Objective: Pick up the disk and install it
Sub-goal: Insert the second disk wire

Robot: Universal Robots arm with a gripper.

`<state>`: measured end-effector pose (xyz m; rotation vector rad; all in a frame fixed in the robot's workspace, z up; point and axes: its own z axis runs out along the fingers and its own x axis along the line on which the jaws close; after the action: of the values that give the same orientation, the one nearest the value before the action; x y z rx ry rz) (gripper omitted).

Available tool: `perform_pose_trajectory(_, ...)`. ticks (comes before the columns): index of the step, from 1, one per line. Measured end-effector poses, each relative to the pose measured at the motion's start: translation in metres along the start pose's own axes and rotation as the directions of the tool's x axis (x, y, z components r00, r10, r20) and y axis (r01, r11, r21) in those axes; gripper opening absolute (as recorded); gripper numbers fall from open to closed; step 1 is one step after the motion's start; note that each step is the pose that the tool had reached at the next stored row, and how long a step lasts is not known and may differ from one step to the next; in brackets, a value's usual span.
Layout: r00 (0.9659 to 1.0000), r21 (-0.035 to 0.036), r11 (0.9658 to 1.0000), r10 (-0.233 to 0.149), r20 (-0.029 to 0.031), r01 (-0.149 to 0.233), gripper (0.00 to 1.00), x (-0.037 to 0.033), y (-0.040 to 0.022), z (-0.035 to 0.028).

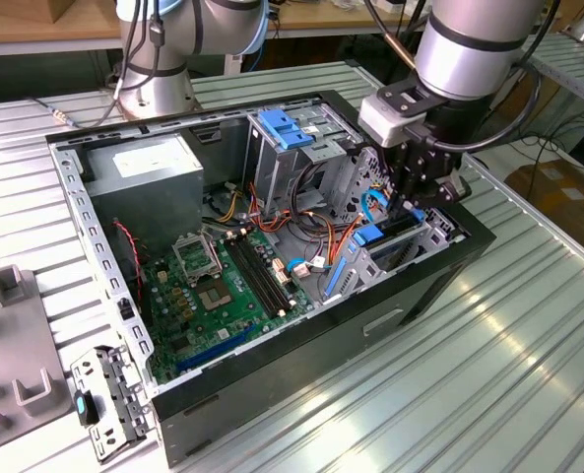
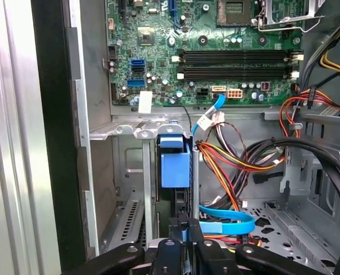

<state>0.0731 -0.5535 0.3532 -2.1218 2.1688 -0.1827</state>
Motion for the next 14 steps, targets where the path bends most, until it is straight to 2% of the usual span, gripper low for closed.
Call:
perform_pose_trajectory(3, 1.0, -0.0002, 1.0, 0.001, 0.0093, -0.001, 0.16, -0.0001, 0.0002, 0.0022)
perform_pose_trajectory(5, 0.9999, -0.0003, 1.0, 0.002, 0.0122, -0.002, 0.16, -0.0001, -0.0001, 0.0038)
perform_pose_trajectory(14, 0.9999, -0.0003, 1.0, 0.002, 0.0121, -0.002, 0.16, -0.0002, -0.0005, 0.009)
